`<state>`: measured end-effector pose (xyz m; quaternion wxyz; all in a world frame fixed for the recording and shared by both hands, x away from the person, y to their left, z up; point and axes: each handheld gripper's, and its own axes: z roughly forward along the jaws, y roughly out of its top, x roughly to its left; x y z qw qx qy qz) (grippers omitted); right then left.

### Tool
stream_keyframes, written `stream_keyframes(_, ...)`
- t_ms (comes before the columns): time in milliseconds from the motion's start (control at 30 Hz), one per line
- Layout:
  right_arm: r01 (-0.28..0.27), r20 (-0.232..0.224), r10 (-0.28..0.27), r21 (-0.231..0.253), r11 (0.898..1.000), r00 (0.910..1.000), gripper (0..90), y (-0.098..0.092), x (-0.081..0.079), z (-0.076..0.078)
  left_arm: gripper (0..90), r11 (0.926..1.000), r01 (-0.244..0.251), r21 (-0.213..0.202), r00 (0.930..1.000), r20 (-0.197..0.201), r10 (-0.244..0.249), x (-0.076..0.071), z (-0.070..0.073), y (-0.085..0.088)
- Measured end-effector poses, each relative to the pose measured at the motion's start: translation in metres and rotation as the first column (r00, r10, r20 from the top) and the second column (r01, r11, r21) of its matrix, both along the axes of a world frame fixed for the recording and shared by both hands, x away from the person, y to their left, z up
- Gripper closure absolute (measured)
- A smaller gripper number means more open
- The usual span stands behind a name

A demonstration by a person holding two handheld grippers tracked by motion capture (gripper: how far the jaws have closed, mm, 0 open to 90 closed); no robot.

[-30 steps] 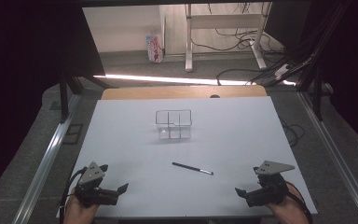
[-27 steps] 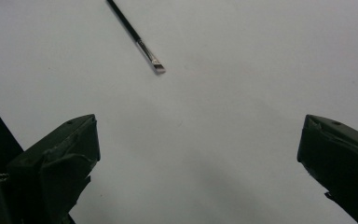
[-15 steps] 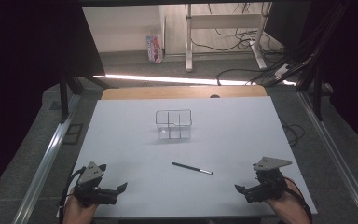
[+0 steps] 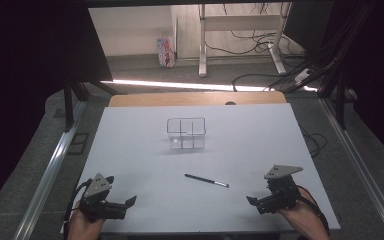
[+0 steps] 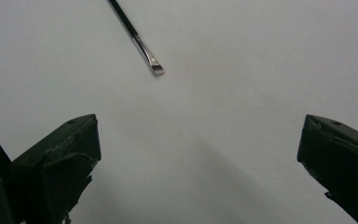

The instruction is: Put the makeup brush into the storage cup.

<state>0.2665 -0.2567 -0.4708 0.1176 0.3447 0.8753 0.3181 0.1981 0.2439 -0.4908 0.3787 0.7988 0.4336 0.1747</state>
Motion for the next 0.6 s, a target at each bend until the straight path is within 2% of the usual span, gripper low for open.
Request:
stream_keyframes(367, -0.009, -0.022, 0.009, -0.01, 1.0, 0.9997, 0.0, 0.011, 0.011, 0.004, 0.0, 1.0, -0.001, 0.006, 1.0, -0.003, 0.001, 0.0, 0.0, 0.0)
stream_keyframes(600, -0.016, -0.01, 0.015, -0.042, 0.999, 0.9998, 0.0, 0.018, 0.016, 0.006, 0.0, 0.9999, 0.001, 0.014, 1.0, -0.008, -0.001, 0.0, 0.0, 0.0)
